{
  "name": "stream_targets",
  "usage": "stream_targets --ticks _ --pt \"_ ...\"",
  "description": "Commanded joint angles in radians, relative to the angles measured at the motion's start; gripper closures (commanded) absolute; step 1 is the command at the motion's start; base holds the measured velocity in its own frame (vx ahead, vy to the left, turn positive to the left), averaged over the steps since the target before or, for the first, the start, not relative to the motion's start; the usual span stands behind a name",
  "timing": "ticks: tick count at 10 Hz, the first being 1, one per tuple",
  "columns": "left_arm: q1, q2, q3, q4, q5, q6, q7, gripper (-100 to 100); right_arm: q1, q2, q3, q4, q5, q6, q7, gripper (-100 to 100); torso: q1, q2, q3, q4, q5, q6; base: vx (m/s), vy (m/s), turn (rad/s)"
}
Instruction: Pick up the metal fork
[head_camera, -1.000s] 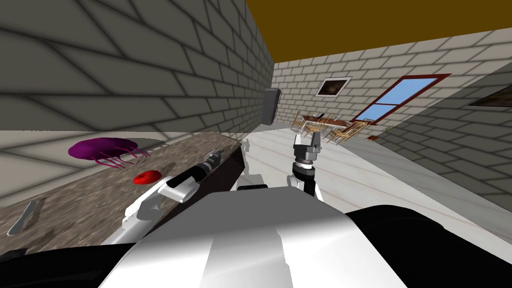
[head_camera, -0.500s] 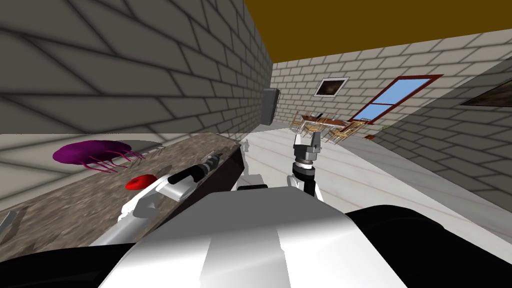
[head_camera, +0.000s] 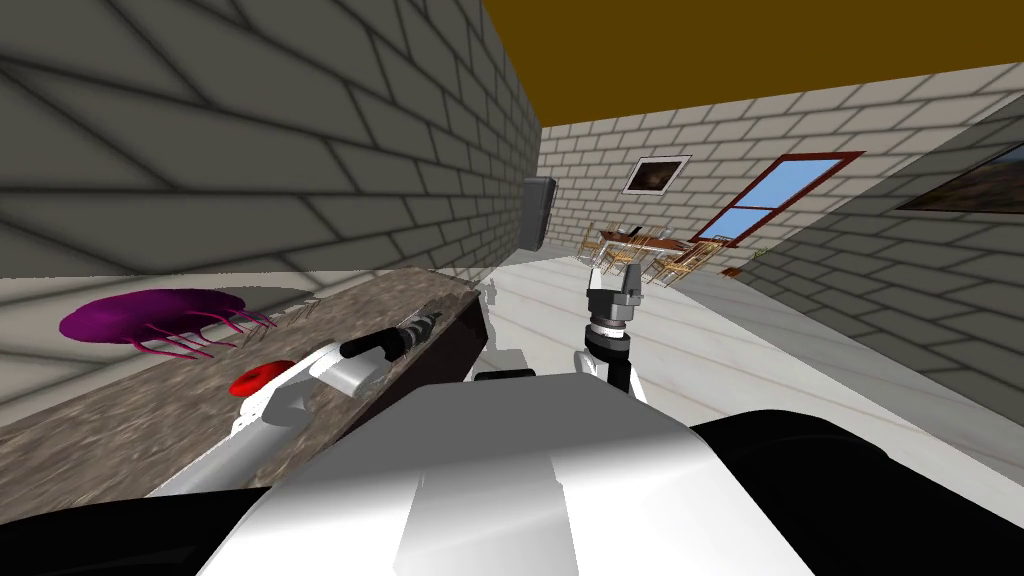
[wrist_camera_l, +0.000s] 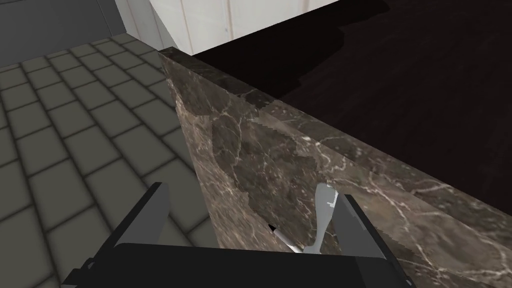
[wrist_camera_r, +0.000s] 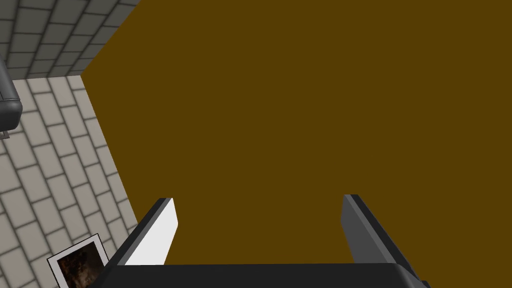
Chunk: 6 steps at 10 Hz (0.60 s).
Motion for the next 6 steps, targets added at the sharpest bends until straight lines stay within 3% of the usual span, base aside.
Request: stream_targets --ticks 1,6 --pt "-0.001 0.011 0.002 0.008 0.014 0.045 -0.008 -100 0.0 0.0 0.0 0.0 0.0 0.0 0.0 0 0.0 0.0 0.0 0.0 0.0 0.0 0.058 0.011 -0.03" --pt "-0.025 0.073 0.012 0.065 0.104 0.182 -0.053 -100 0.0 0.0 0.0 0.0 0.0 0.0 0.0 0 0.001 0.001 0.0 0.0 0.0 0.0 0.057 0.023 -0.044"
